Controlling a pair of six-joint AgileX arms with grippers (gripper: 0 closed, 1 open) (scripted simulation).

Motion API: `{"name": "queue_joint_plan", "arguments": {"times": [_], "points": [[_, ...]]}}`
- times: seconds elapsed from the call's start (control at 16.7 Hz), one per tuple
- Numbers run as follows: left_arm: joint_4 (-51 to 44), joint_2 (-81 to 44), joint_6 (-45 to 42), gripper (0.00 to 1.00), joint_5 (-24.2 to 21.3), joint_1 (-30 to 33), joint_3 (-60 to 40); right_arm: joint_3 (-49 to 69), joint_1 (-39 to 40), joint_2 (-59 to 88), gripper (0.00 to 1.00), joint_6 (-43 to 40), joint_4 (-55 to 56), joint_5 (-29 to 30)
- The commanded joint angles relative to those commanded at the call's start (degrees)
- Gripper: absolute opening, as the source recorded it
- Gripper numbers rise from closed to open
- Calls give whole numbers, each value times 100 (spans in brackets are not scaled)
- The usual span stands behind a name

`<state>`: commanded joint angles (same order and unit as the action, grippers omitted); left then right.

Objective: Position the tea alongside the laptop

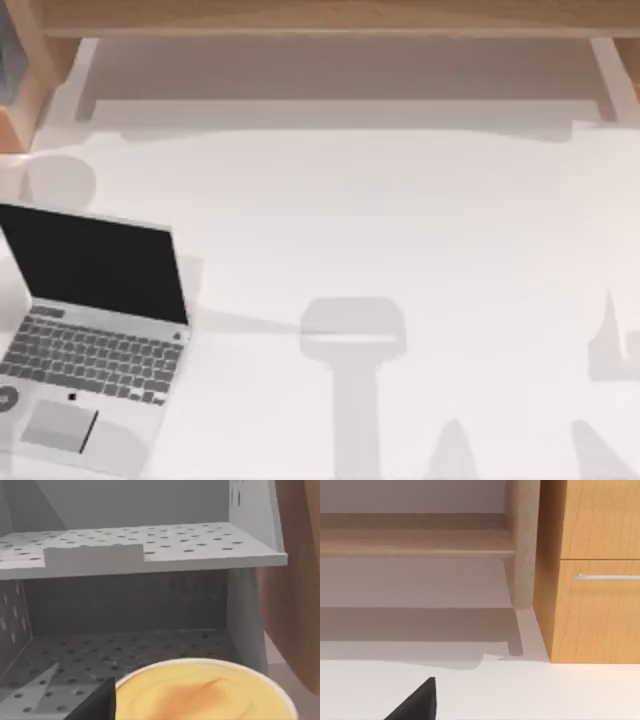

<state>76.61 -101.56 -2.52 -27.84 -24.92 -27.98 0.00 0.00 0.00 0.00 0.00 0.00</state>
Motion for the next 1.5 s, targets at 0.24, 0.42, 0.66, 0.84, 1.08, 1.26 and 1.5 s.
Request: {"name": "queue_joint_plan", "arguments": {"times": [0.24,0.42,0.66,0.84,1.08,1.26,1.5], "points": [[381,-978,-67,100,-216,-257,33,0,0,0,100,0,0,0],[495,-1376,-101,100,-310,-341,83,0,0,0,100,0,0,0],[506,-1421,-107,100,-321,-351,93,0,0,0,100,0,0,0],[484,-1420,-103,100,-301,-319,64,0,0,0,100,0,0,0],[255,-1734,-73,100,-99,-122,-490,0,0,0,100,0,0,0],[-27,-2058,-39,100,135,118,-1114,0,0,0,100,0,0,0],[-286,-2318,-10,100,342,330,-1649,0,0,0,100,0,0,0]]}}
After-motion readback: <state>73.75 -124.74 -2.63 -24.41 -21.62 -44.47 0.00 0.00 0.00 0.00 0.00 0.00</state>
